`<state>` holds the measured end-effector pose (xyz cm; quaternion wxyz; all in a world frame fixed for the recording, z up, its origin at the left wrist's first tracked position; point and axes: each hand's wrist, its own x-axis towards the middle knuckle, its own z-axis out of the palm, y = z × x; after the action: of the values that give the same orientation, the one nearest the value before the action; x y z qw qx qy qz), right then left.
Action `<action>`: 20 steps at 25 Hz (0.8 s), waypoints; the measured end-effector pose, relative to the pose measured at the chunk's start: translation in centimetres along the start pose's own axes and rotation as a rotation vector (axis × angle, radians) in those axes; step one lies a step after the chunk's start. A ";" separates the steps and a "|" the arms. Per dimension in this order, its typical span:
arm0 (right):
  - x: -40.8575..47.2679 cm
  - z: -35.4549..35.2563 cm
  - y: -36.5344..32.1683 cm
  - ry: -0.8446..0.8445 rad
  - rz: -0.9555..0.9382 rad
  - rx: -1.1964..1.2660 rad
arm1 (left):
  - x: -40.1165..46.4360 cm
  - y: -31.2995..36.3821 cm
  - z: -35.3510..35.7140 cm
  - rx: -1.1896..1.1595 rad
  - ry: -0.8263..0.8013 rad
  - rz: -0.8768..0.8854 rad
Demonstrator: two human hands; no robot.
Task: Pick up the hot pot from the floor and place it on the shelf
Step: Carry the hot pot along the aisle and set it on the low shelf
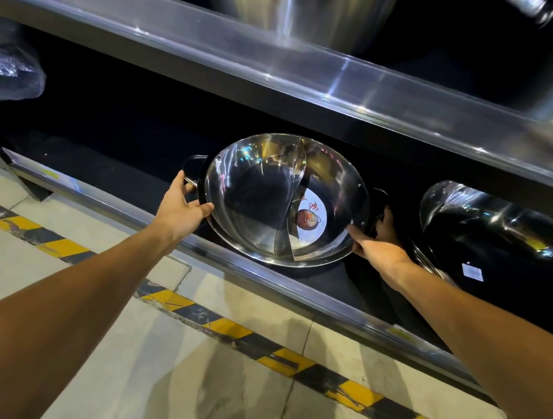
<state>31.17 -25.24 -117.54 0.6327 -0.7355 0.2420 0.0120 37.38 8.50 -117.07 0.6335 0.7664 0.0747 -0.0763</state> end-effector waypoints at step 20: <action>-6.3 0.7 3.8 -0.159 -0.523 -1.502 | -5.3 -2.8 3.1 1.054 -0.481 0.409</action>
<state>24.45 -22.74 -119.12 -0.0341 -0.9949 -0.0570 0.0753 31.50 5.84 -119.18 0.1702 0.9366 -0.2667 -0.1504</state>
